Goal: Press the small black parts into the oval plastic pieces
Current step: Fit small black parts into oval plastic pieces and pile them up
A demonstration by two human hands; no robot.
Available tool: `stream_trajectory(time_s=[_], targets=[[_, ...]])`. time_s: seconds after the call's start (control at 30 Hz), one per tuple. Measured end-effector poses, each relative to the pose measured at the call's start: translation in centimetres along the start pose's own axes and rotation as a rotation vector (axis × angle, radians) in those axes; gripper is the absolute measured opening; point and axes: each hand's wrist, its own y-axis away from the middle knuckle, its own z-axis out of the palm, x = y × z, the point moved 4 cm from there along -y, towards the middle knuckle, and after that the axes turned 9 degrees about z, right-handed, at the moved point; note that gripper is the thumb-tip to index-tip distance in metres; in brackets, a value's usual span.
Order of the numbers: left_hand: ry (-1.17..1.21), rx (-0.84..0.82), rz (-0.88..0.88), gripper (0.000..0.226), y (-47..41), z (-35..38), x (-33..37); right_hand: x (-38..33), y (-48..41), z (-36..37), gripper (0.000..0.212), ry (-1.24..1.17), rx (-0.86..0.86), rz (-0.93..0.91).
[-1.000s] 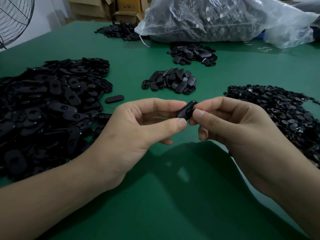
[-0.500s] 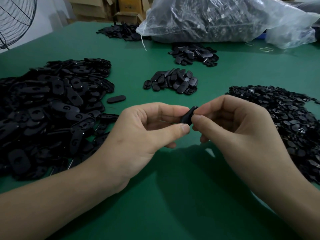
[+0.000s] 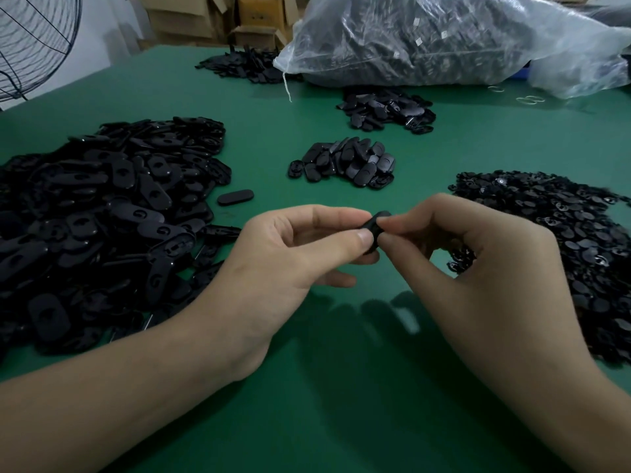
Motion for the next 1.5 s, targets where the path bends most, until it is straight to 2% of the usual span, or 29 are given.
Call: stream_trajectory(time_s=[0.17,0.27,0.5,0.63,0.73,0.9,1.2,1.5], targets=[[0.056,0.046,-0.013,0.023,-0.5,-0.6,-0.2,-0.2,0.3,0.3,0.023,0.141,-0.027,-0.072],[0.047,0.073,0.017,0.023,-0.8,-0.9,-0.2,-0.3,0.4,0.7,0.031,0.144,-0.069,-0.077],[-0.047,0.068,0.144,0.040,-1.3,-0.8,0.5,-0.1,0.2,0.7,0.033,-0.061,-0.127,0.001],[-0.157,0.029,0.287,0.026,-1.0,-0.3,0.8,0.6,0.0,0.6,0.019,-0.455,-0.150,0.267],[-0.215,-0.018,0.356,0.027,-0.5,0.3,1.0,1.3,0.1,1.8,0.015,-0.668,-0.278,0.465],[-0.356,-0.019,0.449,0.027,-0.1,0.5,1.4,1.4,0.4,2.6,0.024,-0.942,-0.412,0.601],[-0.450,-0.003,0.506,0.026,0.3,0.6,1.9,1.5,0.4,2.9,0.013,-1.062,-0.489,0.625],[-0.514,0.020,0.554,0.026,0.6,0.8,2.4,1.1,0.4,2.9,0.016,-1.092,-0.515,0.618]])
